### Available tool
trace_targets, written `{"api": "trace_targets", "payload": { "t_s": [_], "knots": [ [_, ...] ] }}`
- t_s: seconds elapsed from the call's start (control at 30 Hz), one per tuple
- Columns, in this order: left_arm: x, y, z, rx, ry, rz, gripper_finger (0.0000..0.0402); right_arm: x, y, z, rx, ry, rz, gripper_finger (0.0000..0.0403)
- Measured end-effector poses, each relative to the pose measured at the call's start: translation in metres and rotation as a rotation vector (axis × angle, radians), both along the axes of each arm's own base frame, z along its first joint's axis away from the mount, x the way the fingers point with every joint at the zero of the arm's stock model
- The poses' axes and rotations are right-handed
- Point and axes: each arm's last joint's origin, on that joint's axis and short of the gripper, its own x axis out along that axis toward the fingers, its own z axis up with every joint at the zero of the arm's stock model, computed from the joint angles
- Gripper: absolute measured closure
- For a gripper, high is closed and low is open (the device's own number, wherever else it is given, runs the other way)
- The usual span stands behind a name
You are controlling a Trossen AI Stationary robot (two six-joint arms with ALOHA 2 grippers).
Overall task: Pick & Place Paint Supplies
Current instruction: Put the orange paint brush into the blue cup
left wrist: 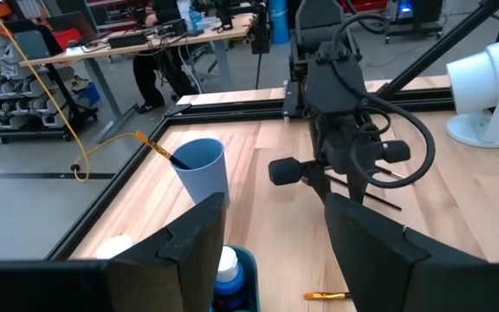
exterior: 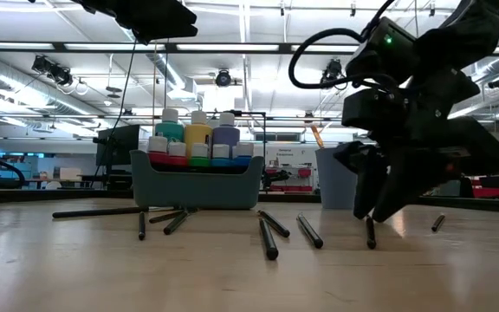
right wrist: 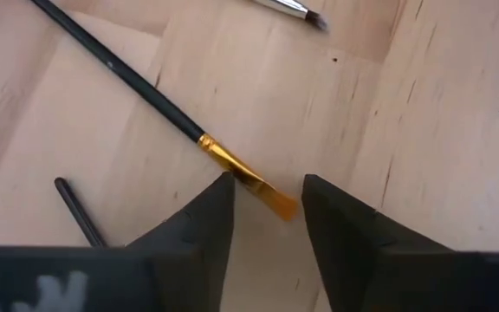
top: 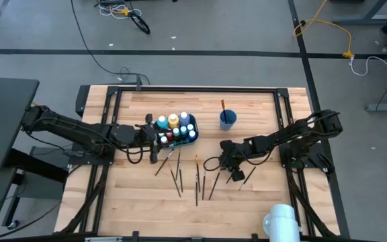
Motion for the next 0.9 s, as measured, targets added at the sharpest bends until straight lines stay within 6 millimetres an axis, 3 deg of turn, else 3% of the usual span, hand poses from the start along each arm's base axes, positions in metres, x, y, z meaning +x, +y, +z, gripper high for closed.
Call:
{"api": "trace_targets", "payload": {
  "t_s": [0.47, 0.7, 0.9],
  "knots": [
    [0.0, 0.0, 0.0, 0.0, 0.0, 0.0, 0.0191, -0.001, 0.002, -0.001, 0.046, -0.004, 0.104, 0.0394],
    [0.0, 0.0, 0.0, 0.0, 0.0, 0.0, 0.0191, -0.004, 0.004, 0.008, 0.073, -0.026, 0.12, 0.04],
    [0.0, 0.0, 0.0, 0.0, 0.0, 0.0, 0.0191, -0.008, 0.01, 0.043, 0.047, -0.186, 0.158, 0.0401]
  ]
}}
